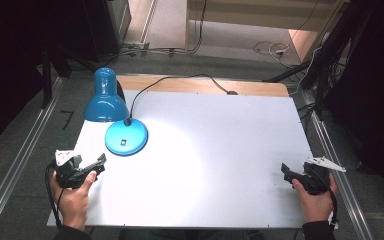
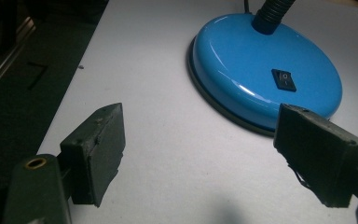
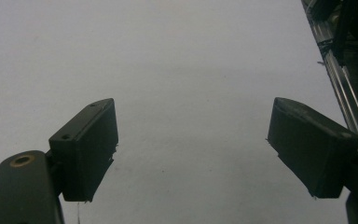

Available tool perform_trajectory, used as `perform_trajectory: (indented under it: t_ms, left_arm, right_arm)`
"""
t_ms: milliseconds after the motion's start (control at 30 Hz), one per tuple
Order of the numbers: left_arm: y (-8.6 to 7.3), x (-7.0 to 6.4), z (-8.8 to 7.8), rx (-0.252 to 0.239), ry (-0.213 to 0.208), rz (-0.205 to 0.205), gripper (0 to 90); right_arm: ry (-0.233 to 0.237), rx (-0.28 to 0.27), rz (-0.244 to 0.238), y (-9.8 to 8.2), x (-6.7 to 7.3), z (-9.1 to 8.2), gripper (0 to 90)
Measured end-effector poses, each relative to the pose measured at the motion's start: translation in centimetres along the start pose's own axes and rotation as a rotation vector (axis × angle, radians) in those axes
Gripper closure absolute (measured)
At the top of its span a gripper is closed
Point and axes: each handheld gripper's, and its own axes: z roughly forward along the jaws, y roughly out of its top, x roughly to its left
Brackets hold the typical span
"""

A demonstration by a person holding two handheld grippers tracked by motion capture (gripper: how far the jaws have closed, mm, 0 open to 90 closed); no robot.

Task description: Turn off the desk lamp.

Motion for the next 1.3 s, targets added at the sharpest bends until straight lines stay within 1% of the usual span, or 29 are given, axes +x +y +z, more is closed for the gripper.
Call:
perform_trajectory:
  t_ms: [67,133,333,433,467,667,767,967,1300]
  left_arm:
    - [0.0,0.0,0.0,-0.002,-0.001,-0.001,18.0]
    - [0.1,0.0,0.0,-0.007,-0.003,-0.005,18.3]
    - [0.1,0.1,0.3,-0.010,0.001,0.000,18.4]
    - [0.2,0.0,0.4,-0.010,-0.003,0.002,18.4]
    - [0.2,0.0,0.4,-0.009,-0.003,0.003,18.4]
    - [0.2,-0.1,0.5,-0.007,-0.003,0.007,18.4]
    - [0.2,-0.3,0.6,-0.006,-0.006,0.010,18.4]
    - [0.2,-0.5,0.8,-0.003,-0.009,0.021,19.0]
    - [0.3,-0.6,1.0,-0.005,-0.011,0.017,19.1]
  right_arm:
    - [0.005,-0.015,0.007,0.1,0.0,-0.3,14.8]
    - [0.001,-0.017,0.002,0.1,0.1,-0.3,14.8]
    - [-0.002,-0.005,-0.002,0.0,0.2,-0.1,14.8]
    - [-0.014,0.012,0.005,-0.2,0.1,0.1,14.8]
    - [-0.012,0.017,0.009,-0.2,0.0,0.1,14.8]
    - [-0.006,0.015,0.009,-0.2,0.0,0.1,14.8]
    - [-0.004,0.027,0.010,-0.3,0.1,0.2,14.8]
    - [-0.005,0.028,0.009,-0.3,0.1,0.3,14.7]
    - [-0.009,0.032,0.008,-0.3,0.1,0.4,14.8]
